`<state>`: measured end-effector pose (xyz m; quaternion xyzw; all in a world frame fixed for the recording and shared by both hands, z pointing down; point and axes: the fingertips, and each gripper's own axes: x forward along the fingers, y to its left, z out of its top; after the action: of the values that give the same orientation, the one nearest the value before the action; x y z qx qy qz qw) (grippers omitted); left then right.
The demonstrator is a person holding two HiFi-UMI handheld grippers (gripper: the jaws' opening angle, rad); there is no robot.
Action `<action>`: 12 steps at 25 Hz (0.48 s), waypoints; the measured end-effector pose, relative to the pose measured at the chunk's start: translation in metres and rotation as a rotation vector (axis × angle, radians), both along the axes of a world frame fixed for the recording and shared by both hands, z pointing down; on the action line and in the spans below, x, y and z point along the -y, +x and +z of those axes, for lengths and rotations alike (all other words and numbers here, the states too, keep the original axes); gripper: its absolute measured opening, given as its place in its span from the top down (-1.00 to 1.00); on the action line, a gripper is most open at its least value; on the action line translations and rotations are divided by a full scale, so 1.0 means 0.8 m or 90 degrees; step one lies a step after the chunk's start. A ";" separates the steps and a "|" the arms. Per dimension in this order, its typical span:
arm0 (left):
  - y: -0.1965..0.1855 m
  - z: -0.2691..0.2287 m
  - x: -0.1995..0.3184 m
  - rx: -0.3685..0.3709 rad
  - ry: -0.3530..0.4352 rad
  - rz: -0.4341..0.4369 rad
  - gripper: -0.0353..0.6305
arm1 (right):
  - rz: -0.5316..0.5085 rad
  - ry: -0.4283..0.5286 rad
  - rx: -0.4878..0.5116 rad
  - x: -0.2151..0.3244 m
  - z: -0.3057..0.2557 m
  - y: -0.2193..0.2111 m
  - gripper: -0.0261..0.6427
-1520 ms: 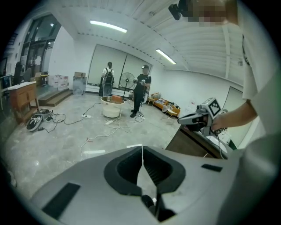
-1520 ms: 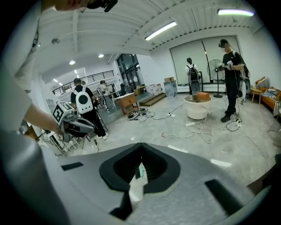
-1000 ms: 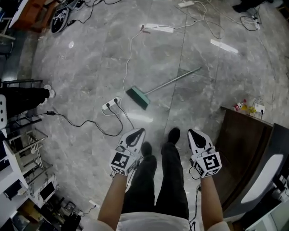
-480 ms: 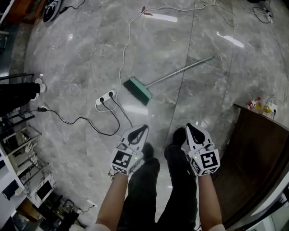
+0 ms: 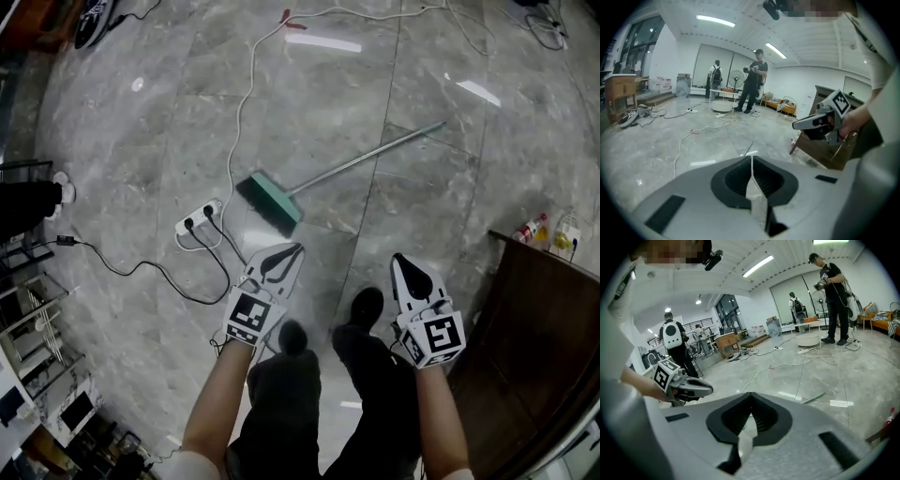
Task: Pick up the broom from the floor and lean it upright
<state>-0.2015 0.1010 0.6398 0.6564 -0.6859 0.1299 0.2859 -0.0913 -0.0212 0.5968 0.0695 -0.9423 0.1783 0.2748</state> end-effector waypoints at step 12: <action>-0.037 0.198 0.069 0.037 -0.008 0.072 0.86 | -0.080 0.065 0.036 0.059 0.099 -0.021 0.92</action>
<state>-0.2311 0.0455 0.7985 0.6881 -0.6551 0.1694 0.2620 -0.1083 -0.0683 0.6762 0.0192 -0.9601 0.1142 0.2545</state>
